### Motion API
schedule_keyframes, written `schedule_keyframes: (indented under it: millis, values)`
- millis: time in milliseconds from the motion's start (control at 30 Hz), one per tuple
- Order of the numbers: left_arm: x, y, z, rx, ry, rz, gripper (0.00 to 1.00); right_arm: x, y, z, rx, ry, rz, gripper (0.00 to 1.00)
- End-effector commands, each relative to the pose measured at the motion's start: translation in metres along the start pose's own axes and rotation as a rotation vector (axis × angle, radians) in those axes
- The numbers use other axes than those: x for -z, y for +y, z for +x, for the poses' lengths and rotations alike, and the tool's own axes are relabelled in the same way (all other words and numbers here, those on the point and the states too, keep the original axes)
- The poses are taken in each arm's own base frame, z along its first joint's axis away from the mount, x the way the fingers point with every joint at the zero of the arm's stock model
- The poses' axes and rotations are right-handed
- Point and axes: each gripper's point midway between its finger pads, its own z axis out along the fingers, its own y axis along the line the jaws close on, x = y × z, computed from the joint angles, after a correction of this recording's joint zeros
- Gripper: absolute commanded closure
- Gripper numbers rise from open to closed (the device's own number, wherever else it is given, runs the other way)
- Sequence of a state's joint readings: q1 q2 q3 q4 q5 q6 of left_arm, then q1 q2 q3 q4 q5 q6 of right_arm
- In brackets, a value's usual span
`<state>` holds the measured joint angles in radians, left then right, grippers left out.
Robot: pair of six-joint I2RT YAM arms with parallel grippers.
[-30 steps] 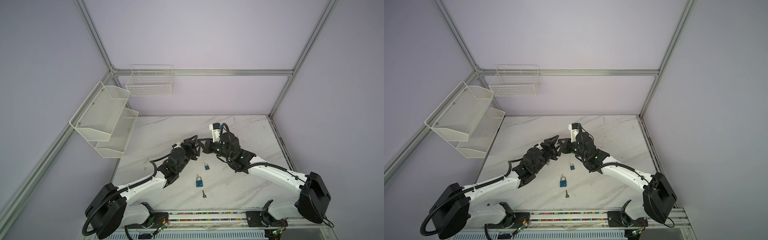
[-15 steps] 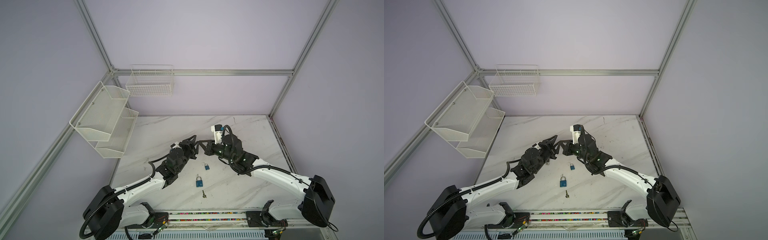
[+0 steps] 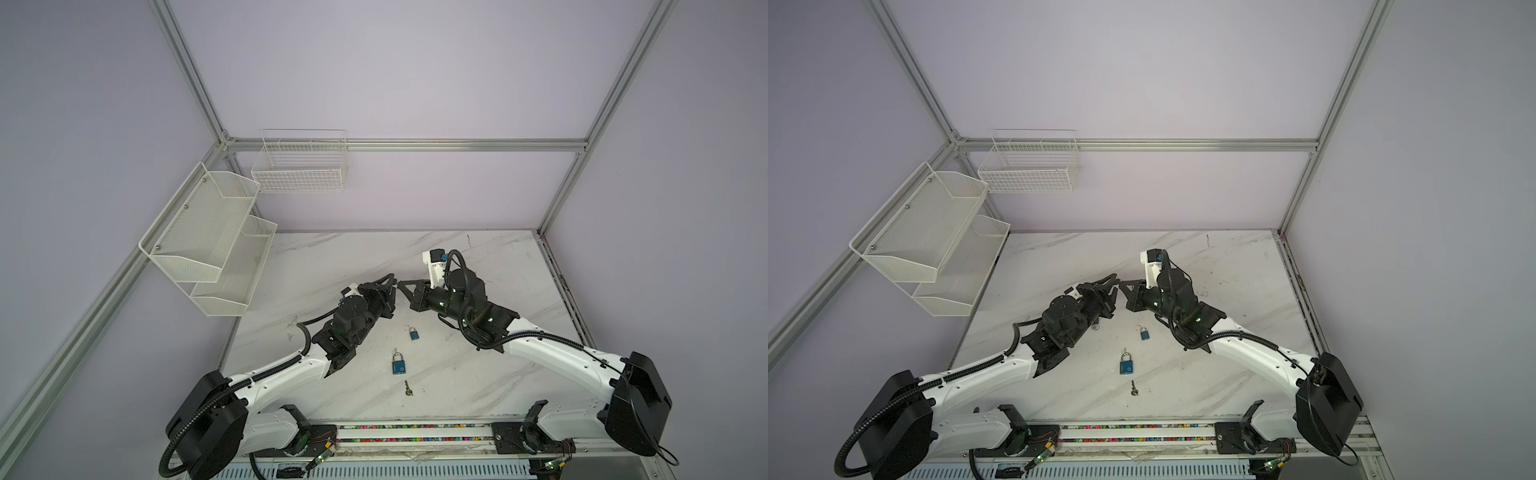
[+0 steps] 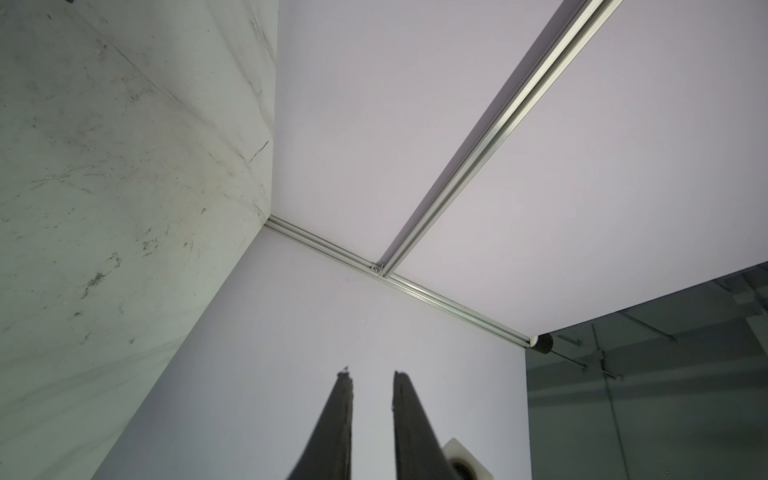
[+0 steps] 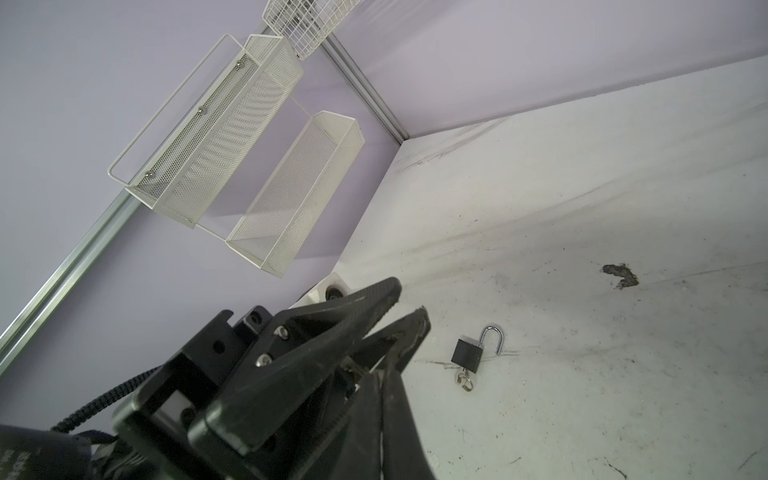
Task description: Unlock with the key
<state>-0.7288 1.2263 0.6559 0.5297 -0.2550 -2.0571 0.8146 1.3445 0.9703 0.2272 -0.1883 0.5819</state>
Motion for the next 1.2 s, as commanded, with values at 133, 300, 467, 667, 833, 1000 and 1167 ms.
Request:
schedule_keyframes:
  millis: [133,300,467,667,833,1000,1167]
  values:
    - [0.005,0.009,-0.003,-0.008,0.012,-0.007,0.96,0.004,0.012,-0.013,0.021,-0.029,-0.013,1.00]
    - [0.006,0.005,-0.002,-0.028,0.016,0.003,1.00,0.006,0.015,-0.018,0.029,-0.038,-0.012,1.00]
    - [0.005,-0.008,0.004,-0.110,0.021,0.032,1.00,0.009,0.021,-0.021,0.036,-0.035,-0.023,1.00]
    - [0.002,-0.047,0.013,-0.405,0.039,0.135,1.00,0.030,0.033,-0.030,0.017,-0.032,-0.051,0.72]
    - [-0.003,-0.074,0.035,-0.782,0.140,0.202,1.00,0.056,0.029,-0.037,-0.057,0.007,-0.141,0.59]
    - [-0.004,-0.087,0.076,-1.159,0.286,0.265,1.00,0.070,0.038,-0.035,-0.058,0.094,-0.277,0.52]
    - [-0.002,-0.089,0.110,-1.357,0.400,0.364,1.00,0.072,0.036,-0.036,-0.060,0.135,-0.334,0.50]
